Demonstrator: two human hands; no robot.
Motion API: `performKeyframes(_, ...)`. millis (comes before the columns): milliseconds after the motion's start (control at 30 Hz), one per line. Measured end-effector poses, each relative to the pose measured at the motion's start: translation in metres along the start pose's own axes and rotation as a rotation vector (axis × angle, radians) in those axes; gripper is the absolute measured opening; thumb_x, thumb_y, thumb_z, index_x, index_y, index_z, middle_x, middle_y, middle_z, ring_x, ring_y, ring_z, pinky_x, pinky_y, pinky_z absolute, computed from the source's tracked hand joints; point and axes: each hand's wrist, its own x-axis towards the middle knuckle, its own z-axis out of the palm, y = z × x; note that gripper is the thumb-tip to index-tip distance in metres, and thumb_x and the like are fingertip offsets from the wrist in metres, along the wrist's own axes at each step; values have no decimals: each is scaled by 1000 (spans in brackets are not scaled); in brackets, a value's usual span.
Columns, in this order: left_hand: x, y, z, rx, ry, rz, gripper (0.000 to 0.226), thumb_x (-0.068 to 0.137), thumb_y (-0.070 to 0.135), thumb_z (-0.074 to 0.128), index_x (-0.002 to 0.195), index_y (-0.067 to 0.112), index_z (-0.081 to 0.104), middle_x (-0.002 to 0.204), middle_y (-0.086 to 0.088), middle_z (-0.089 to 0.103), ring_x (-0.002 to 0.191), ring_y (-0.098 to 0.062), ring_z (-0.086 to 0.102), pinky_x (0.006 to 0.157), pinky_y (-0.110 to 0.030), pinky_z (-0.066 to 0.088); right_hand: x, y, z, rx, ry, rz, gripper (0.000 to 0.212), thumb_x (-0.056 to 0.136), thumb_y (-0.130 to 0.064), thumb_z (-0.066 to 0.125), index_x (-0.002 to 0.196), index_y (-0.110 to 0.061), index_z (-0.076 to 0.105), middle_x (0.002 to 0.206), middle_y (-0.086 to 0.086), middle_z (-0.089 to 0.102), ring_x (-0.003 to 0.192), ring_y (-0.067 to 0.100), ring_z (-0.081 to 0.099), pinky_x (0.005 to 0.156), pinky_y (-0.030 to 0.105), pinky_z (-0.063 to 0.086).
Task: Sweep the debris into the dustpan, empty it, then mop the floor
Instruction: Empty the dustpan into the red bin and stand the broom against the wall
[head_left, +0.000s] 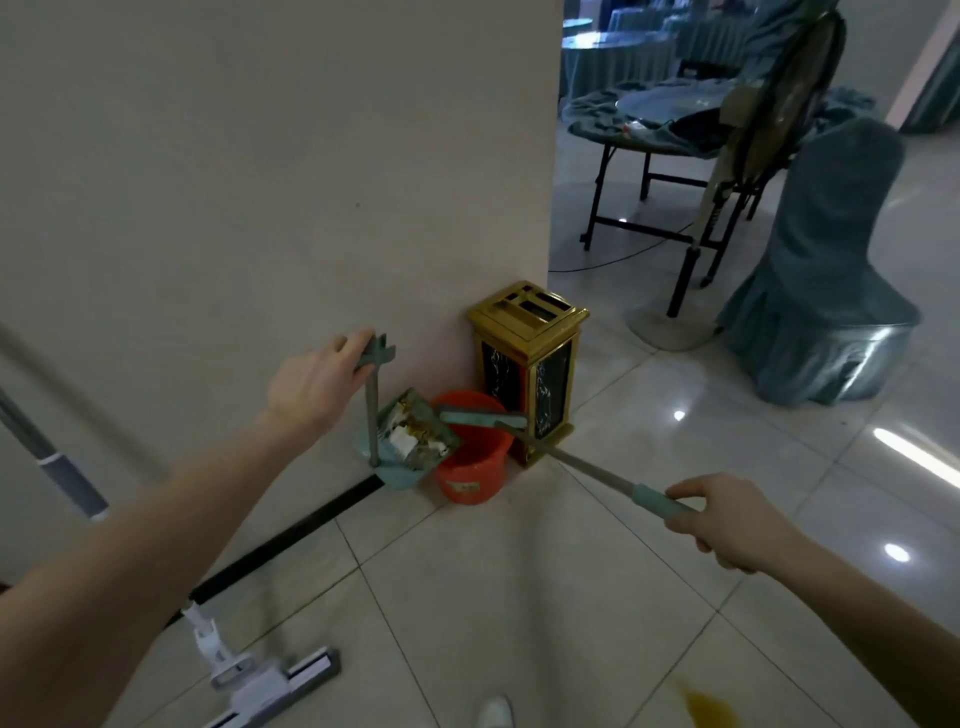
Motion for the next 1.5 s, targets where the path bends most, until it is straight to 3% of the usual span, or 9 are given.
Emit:
performKeyframes(233, 50, -2, 47, 28, 26, 319, 42, 87, 27, 63, 121, 19, 40, 82, -11, 61, 55, -33, 60, 36, -31, 41, 56, -31, 0, -101, 23, -57, 40, 92, -21, 61, 131, -16, 56, 84, -8, 55, 56, 8, 54, 50, 18, 44)
performKeyframes(367, 55, 5, 84, 106, -56, 468, 65, 74, 23, 79, 127, 19, 42, 86, -8, 62, 53, -30, 59, 33, -25, 35, 80, -29, 4, -208, 48, -87, 35, 92, -24, 60, 127, -20, 59, 94, -5, 59, 66, 7, 58, 64, 19, 52)
performKeyframes(533, 45, 28, 106, 131, -127, 610, 76, 63, 10, 83, 127, 19, 44, 95, -7, 63, 57, -27, 59, 35, -27, 45, 96, -9, 8, -268, 79, -107, 33, 92, -26, 60, 124, -20, 60, 85, -5, 62, 62, 5, 55, 62, 16, 49)
performKeyframes(800, 36, 45, 128, 21, -288, 576, 64, 69, 26, 81, 121, 28, 43, 76, -5, 61, 49, -23, 58, 38, -20, 33, 99, 38, 5, -322, 76, -162, 30, 93, -25, 58, 123, -22, 62, 82, -1, 66, 55, 6, 52, 66, 30, 58)
performKeyframes(933, 34, 60, 119, -19, -497, 393, 46, 93, 37, 52, 136, 33, 34, 104, -7, 65, 87, -26, 63, 63, -28, 40, 97, 48, 1, -334, 88, -185, 28, 93, -24, 58, 120, -21, 63, 82, -1, 66, 54, 5, 52, 65, 28, 57)
performKeyframes(1033, 31, 65, 118, -43, -572, 339, 46, 93, 40, 49, 137, 36, 35, 108, -6, 64, 92, -24, 62, 72, -31, 46, 94, 53, -4, -363, 116, -195, 25, 93, -26, 58, 117, -22, 64, 76, -4, 63, 55, 5, 55, 60, 23, 54)
performKeyframes(1133, 27, 73, 114, -65, -685, 337, 51, 95, 37, 48, 142, 38, 29, 116, -5, 60, 99, -22, 59, 69, -25, 35, 91, 59, -6, -404, 112, -188, 23, 94, -26, 56, 116, -23, 63, 70, -8, 58, 53, 4, 55, 52, 15, 48)
performKeyframes(1433, 30, 76, 124, 183, -613, 443, 53, 99, 45, 33, 148, 36, 14, 121, -4, 56, 96, -25, 62, 73, -33, 48, 108, 63, 21, -428, -46, -7, 21, 89, -21, 57, 110, -16, 60, 85, -1, 62, 69, 11, 62, 67, 23, 55)
performKeyframes(1500, 34, 71, 124, 208, -590, 444, 51, 100, 45, 32, 147, 37, 14, 118, -3, 57, 94, -25, 63, 71, -33, 48, 114, 62, 27, -419, -167, 48, 19, 90, -20, 55, 106, -12, 55, 86, 1, 59, 65, 12, 62, 56, 20, 51)
